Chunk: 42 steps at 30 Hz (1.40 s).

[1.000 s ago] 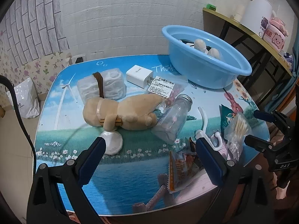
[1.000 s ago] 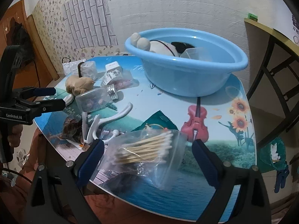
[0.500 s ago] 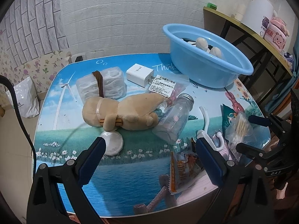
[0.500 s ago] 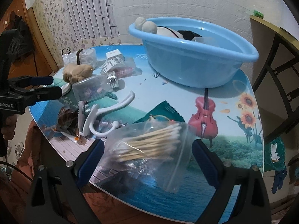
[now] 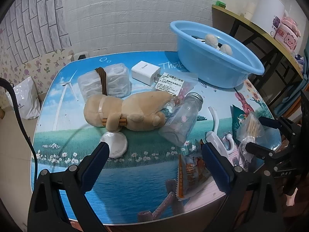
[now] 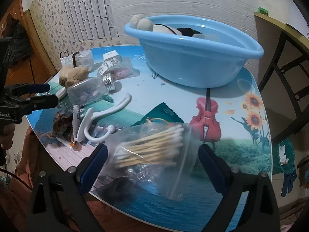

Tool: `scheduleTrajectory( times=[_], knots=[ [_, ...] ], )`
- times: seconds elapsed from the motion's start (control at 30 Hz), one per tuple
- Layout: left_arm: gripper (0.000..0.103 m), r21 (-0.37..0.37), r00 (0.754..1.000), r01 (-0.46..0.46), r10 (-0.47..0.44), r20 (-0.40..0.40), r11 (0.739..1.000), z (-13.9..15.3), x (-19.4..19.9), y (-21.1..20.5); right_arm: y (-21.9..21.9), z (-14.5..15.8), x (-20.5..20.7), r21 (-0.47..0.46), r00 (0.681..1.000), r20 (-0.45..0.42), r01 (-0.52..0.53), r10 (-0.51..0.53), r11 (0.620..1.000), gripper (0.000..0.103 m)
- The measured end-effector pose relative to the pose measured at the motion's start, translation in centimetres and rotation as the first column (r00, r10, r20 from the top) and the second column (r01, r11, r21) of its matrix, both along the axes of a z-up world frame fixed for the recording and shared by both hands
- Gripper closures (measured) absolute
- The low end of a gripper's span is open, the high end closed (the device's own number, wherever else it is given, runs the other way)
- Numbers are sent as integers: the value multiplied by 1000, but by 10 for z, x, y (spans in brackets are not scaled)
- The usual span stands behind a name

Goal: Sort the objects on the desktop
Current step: 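Lift the cotton swab bag off the table with the right tool, then grasp the orange snack packet with left tool while right holds swab bag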

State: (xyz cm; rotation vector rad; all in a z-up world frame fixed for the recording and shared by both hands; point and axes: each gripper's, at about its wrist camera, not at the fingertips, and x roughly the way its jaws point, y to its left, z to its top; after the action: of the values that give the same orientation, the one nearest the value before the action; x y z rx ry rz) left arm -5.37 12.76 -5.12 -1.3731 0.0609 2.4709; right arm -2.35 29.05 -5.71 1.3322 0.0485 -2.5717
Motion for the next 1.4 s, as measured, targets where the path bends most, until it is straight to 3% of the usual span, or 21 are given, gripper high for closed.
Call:
scheduleTrajectory(
  times=[0.5,1.07,1.4],
  knots=[
    [6,2,1000,-1,1,2,1000,-2,0,-2,32,7,-8,9,993,-29,114,-114,993,6],
    [6,14,1000,-15,15,18,1000,-9,-1,-6,17,8,-5,5,998,-44,49,-48,999,6],
    [6,46,994,111,-112,20,993,-7,19,17,8,7,-12,-2,999,-39,34,-34,999,6]
  ],
)
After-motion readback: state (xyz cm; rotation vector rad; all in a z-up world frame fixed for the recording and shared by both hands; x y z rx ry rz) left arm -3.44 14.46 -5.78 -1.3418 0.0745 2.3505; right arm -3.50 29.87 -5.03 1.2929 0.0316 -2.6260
